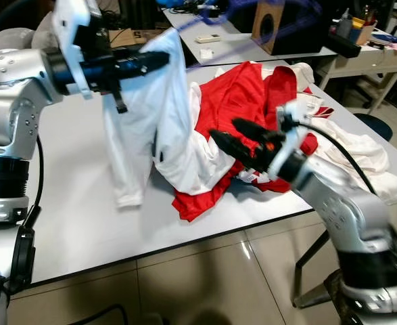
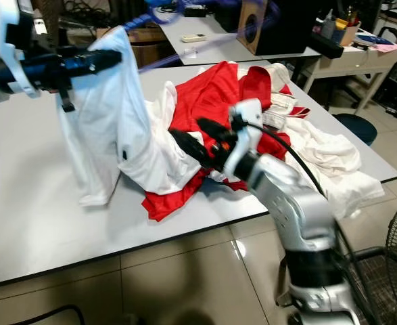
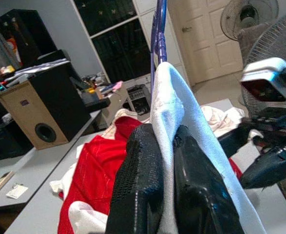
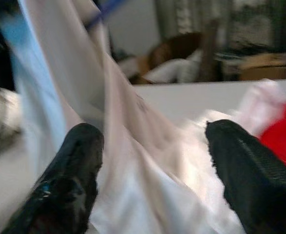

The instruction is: Hang hanger

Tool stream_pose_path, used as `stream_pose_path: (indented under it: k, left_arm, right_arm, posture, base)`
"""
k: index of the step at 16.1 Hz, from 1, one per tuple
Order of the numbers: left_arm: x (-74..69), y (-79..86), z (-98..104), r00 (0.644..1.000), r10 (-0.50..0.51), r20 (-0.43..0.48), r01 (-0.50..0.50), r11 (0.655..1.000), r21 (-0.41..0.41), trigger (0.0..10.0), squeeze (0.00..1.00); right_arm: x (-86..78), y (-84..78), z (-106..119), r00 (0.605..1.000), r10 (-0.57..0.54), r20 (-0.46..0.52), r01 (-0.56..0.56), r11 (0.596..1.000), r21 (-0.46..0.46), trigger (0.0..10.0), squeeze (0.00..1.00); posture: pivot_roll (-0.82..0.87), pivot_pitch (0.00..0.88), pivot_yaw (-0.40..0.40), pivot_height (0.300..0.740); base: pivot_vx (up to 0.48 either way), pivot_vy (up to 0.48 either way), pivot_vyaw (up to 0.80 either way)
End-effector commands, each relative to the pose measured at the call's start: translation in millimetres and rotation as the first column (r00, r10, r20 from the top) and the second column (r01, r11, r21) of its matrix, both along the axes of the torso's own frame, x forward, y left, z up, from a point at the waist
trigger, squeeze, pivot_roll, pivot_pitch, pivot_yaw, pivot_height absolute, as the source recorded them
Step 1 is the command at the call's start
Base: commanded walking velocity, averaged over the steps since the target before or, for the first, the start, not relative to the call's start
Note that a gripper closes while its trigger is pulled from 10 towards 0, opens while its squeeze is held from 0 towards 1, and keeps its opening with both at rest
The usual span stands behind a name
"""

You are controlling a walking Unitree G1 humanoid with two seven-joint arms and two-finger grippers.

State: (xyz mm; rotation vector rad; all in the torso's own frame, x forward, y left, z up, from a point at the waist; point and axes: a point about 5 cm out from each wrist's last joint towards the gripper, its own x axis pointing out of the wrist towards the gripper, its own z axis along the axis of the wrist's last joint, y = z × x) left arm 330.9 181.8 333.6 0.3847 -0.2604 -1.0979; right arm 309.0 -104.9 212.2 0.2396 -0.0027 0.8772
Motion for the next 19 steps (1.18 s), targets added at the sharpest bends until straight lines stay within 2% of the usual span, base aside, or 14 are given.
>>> stream_pose_path:
  k: [1, 3, 5, 6, 7, 10, 14, 15, 16, 19]
  left_arm:
    - [-5.4, -7.4, 3, 1.0, -0.024, 0.012, 0.024, 0.999, 0.027, 0.0, 0.0]
    - [-7.7, -12.0, 0, 1.0, -0.023, 0.005, 0.023, 0.999, 0.044, 0.0, 0.0]
    - [-11.6, -16.4, 1, 0.999, -0.043, 0.001, 0.043, 0.998, 0.038, 0.0, 0.0]
    - [-14.3, -18.6, 3, 0.998, -0.056, 0.001, 0.055, 0.998, 0.035, 0.0, 0.0]
    - [-16.2, -21.4, 5, 0.998, -0.062, 0.009, 0.062, 0.998, 0.031, 0.0, 0.0]
    - [-16.1, -28.8, 8, 0.997, -0.064, 0.031, 0.063, 0.998, 0.027, 0.0, 0.0]
    - [-13.2, -33.5, 11, 0.996, -0.032, 0.077, 0.03, 0.999, 0.033, 0.0, 0.0]
    - [-11.2, -31.8, 16, 0.994, -0.004, 0.107, 0.002, 1.0, 0.021, 0.0, 0.0]
    - [-9.0, -28.9, 24, 0.99, 0.026, 0.14, -0.026, 1.0, 0.0, 0.0, 0.0]
    - [-7.5, -20.1, 41, 0.976, 0.08, 0.205, -0.075, 0.997, -0.032, 0.0, 0.0]
  right_arm:
    - [5.1, 1.8, 8, 1.0, 0.017, 0.006, -0.018, 0.996, 0.085, 10.0, 1.0]
    - [12.9, 8.1, 18, 0.999, 0.038, -0.006, -0.036, 0.981, 0.192, 10.0, 1.0]
    - [21.4, 12.4, 19, 0.999, 0.02, -0.031, -0.014, 0.98, 0.197, 10.0, 1.0]
    - [27.0, 15.1, 17, 0.998, -0.001, -0.059, 0.012, 0.981, 0.191, 10.0, 0.96]
    - [30.9, 19.2, 15, 0.997, -0.009, -0.082, 0.023, 0.984, 0.176, 10.0, 0.0]
    - [30.7, 31.9, 11, 0.994, 0.041, -0.101, -0.029, 0.993, 0.115, 10.0, 0.0]
    - [29.5, 39.5, -2, 0.99, 0.019, -0.137, -0.027, 0.998, -0.057, 10.0, 0.0]
    - [27.9, 38.7, -14, 0.989, -0.015, -0.147, -0.013, 0.982, -0.188, 10.0, 0.0]
    - [24.9, 36.9, -24, 0.986, -0.033, -0.163, -0.013, 0.961, -0.275, 10.0, 0.0]
    - [20.0, 30.4, -38, 0.977, -0.061, -0.204, -0.015, 0.936, -0.352, 10.0, 0.0]
  posture:
    - [0.16, 0.0, 0.003, 0.74]
    - [0.17, 0.0, -0.002, 0.74]
    - [0.18, 0.0, -0.006, 0.74]
    - [0.18, 0.0, -0.008, 0.74]
    - [0.18, 0.0, -0.009, 0.74]
    - [0.17, 0.0, -0.008, 0.74]
    - [0.16, 0.0, -0.001, 0.74]
    - [0.16, 0.0, 0.001, 0.74]
    - [0.16, 0.0, 0.001, 0.74]
    - [0.15, 0.0, -0.001, 0.74]
  base:
    - [0.0, 0.0, 0.0]
    - [0.0, 0.0, 0.0]
    - [0.0, 0.0, 0.0]
    - [0.0, 0.0, 0.0]
    - [0.0, 0.0, 0.0]
    - [0.0, 0.0, 0.0]
    - [0.0, 0.0, 0.0]
    - [0.0, 0.0, 0.0]
    - [0.0, 0.0, 0.0]
    - [0.0, 0.0, 0.0]
